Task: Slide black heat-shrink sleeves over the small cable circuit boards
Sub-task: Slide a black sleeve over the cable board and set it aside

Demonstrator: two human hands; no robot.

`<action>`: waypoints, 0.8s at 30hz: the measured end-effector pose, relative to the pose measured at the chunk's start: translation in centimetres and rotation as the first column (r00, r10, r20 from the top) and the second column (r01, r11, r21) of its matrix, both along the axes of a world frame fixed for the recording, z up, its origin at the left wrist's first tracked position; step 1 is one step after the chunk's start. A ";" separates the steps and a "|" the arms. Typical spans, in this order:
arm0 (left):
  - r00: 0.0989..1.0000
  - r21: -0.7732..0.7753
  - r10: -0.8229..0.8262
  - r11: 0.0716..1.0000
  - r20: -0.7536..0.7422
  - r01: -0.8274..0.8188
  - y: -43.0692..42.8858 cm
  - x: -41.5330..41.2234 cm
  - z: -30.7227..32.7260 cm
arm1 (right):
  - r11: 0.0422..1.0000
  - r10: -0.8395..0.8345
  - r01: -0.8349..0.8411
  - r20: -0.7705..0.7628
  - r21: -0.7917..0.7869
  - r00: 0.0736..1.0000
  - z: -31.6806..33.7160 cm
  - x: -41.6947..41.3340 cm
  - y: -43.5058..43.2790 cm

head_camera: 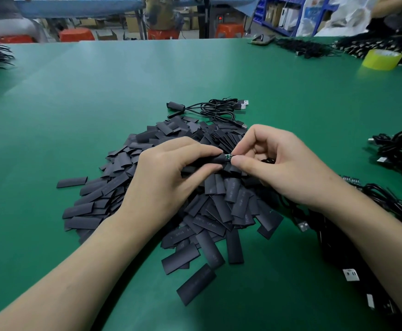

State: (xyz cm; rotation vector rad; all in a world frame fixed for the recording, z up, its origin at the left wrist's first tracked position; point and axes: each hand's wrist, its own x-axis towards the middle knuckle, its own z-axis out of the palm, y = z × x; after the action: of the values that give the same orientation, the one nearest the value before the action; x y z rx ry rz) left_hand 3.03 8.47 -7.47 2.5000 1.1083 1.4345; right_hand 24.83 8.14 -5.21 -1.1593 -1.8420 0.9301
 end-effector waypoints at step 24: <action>0.990 0.087 -0.128 0.987 -0.068 0.133 -0.1 0.0 0.0 | 0.936 0.019 -0.142 -0.357 -0.321 0.934 0.6 -0.1 -0.6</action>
State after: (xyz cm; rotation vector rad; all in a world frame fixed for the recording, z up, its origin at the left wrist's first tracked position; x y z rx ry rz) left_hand 3.04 8.38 -7.42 2.6412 0.8873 1.4129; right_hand 24.76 7.54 -4.61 -1.0378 -1.4842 1.4505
